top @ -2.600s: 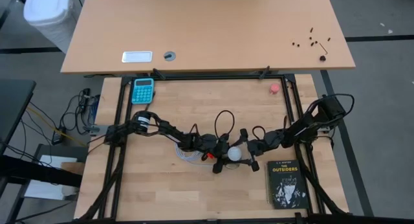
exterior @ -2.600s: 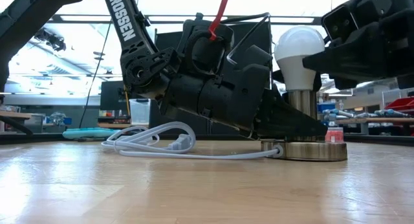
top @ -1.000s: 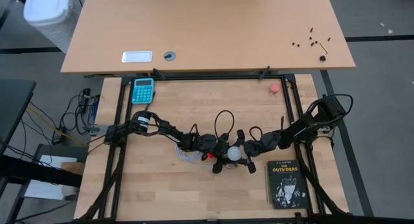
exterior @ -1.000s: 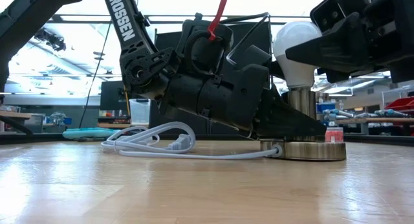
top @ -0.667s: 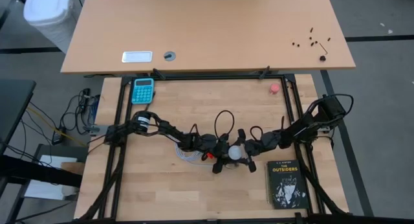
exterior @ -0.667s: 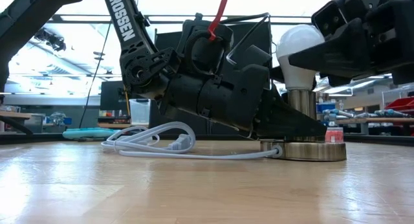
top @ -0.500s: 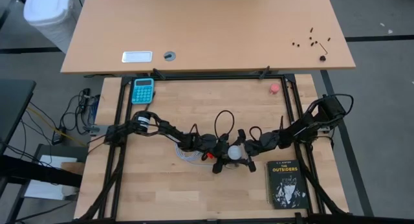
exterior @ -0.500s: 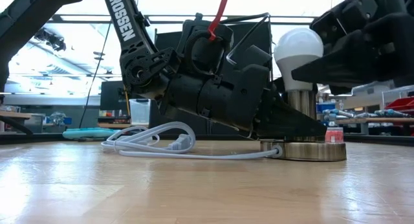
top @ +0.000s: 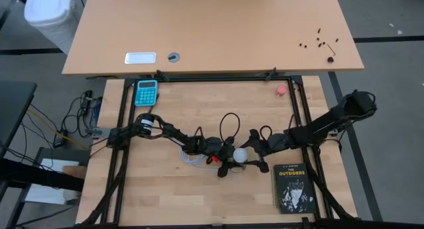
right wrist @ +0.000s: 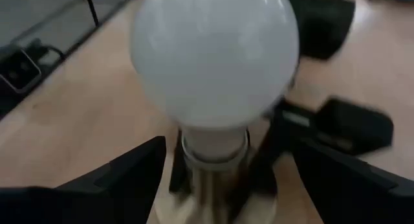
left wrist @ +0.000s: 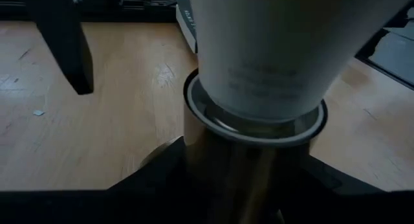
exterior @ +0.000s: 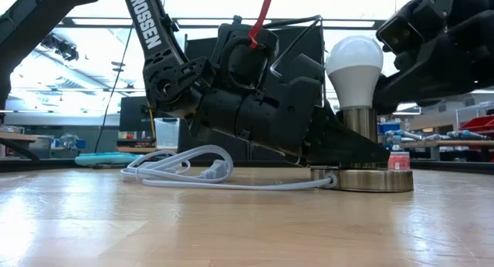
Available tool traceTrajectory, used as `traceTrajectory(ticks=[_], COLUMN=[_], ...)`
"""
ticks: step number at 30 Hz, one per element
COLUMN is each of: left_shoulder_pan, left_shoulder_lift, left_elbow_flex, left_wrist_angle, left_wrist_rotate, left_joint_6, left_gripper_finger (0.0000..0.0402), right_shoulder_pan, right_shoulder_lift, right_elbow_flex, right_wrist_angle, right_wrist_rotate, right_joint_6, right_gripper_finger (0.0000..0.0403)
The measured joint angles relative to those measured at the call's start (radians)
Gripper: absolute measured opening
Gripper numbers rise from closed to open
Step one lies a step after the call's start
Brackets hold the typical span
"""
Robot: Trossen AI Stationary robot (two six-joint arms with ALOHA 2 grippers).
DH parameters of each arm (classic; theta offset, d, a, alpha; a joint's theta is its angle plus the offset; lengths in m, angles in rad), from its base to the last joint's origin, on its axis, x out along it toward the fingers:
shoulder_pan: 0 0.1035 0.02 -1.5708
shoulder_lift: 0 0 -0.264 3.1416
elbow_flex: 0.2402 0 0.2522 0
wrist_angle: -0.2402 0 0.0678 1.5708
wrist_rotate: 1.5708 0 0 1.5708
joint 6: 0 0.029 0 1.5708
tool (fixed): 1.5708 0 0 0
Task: Screw lightbulb
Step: Insert the lightbulb into the lamp
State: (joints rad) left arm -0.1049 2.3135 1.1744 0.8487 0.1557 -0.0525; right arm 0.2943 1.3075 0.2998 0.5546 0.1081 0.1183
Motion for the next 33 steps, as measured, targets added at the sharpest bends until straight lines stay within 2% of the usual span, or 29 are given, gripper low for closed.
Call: traceTrajectory(ticks=[5, 11, 26, 33], left_shoulder_pan=[-0.001, -0.001, 0.000, 0.000], left_shoulder_lift=[0.000, 0.000, 0.001, 0.001], left_elbow_flex=[0.000, 0.000, -0.001, -0.001], left_wrist_angle=[-0.001, 0.004, 0.015, 0.022], left_wrist_rotate=[-0.046, -0.083, -0.116, -0.133], left_joint_6=[0.029, 0.066, 0.067, 0.058], left_gripper_finger=[0.0193, 0.0193, 0.0193, 0.0193], right_shoulder_pan=[0.018, 0.032, 0.037, 0.037], right_shoulder_lift=[-0.085, -0.054, 0.294, 0.351], right_elbow_flex=[0.127, 0.362, 0.856, 0.961], right_wrist_angle=[-0.420, -0.833, -1.357, -1.416], right_wrist_rotate=[0.003, 0.084, 0.085, 0.085], right_joint_6=[0.056, 0.111, 0.213, 0.215], right_gripper_finger=[0.0348, 0.0348, 0.0348, 0.0342])
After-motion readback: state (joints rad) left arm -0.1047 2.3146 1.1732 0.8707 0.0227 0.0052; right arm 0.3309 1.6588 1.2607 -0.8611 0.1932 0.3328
